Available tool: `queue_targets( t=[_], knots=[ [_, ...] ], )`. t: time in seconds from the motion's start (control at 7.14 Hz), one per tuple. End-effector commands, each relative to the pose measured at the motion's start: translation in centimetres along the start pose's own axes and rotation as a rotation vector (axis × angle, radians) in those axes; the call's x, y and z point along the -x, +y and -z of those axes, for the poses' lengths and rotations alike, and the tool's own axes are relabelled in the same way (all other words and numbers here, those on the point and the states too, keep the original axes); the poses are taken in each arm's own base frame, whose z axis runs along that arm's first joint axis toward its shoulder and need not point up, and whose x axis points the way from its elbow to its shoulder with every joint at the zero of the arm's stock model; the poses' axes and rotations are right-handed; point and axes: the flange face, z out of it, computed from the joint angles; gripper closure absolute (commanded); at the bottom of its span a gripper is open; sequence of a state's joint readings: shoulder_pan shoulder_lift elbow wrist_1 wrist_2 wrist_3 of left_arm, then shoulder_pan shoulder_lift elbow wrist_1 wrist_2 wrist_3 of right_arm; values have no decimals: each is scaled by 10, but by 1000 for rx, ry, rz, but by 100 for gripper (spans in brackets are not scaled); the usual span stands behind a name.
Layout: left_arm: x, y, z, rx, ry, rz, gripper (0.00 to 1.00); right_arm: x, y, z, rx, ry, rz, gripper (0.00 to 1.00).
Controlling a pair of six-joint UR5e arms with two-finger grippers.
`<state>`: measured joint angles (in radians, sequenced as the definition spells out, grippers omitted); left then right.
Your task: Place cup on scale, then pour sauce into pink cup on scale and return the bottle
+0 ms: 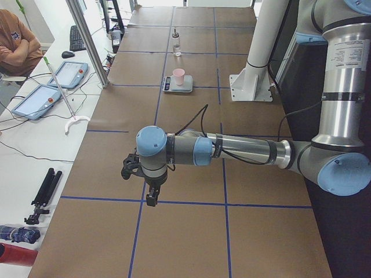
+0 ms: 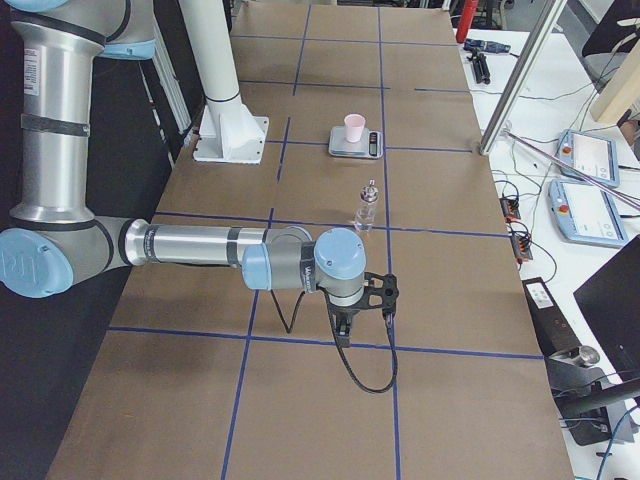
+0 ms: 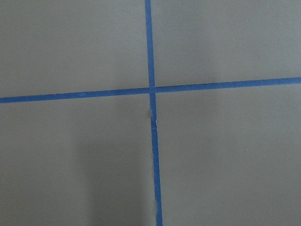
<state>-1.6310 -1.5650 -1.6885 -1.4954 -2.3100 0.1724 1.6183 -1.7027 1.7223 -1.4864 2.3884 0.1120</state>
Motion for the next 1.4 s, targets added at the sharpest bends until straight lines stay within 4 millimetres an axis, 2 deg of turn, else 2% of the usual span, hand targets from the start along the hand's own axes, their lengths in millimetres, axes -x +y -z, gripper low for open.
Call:
queue_targets(
  t=[0.0, 0.7, 0.84, 1.26],
  knots=[
    [-1, -1, 0, -1, 2, 5, 0, 0, 0, 0, 0, 0, 0, 0],
    [2, 5, -6, 9, 47, 54, 0, 0, 0, 0, 0, 0, 0, 0],
    [0, 5, -3, 3, 45, 112, 0, 0, 0, 1, -2, 0, 0, 0],
    [-1, 5, -3, 1, 45, 110, 0, 0, 0, 1, -1, 0, -1, 0]
  ],
)
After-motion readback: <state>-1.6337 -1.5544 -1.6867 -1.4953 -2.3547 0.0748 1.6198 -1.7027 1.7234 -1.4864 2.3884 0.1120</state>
